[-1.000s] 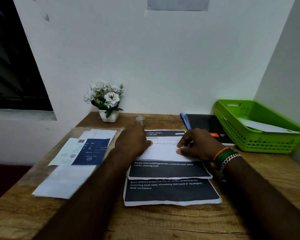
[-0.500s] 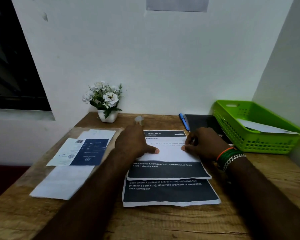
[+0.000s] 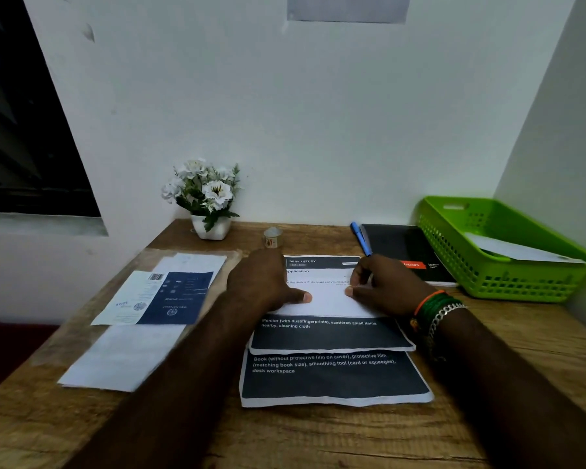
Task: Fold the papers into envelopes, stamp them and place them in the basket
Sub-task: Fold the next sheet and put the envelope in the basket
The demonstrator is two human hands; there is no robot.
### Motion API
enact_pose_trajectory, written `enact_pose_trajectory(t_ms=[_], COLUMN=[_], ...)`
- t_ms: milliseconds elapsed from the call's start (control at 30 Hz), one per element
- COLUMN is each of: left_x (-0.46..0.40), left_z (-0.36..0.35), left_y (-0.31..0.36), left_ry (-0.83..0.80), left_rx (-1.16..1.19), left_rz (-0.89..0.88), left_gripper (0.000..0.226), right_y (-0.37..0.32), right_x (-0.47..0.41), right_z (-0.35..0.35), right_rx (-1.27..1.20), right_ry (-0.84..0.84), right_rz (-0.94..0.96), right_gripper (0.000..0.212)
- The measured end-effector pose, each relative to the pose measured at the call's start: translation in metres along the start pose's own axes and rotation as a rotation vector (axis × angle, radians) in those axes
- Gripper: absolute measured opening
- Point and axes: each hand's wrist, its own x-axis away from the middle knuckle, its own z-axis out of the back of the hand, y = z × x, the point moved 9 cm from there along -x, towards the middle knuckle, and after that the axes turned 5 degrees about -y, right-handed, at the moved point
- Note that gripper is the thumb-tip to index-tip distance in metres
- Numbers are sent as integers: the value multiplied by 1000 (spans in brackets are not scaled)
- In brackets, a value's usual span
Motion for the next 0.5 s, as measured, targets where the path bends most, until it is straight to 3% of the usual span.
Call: enact_pose_trajectory(t_ms=[167,500], left_x=[0,0], left_z=[0,-1], left_y=[1,1], left_ry=[-5,-2], left_rx=[11,6], left_rz=[2,-17], left_gripper=[54,56], right_y=[1,0], right_x=[-1,-2], right_z=[1,-1], right_rx=[36,10], right_ry=[-5,-22], right_rz=[8,-6], right_gripper=[26,20])
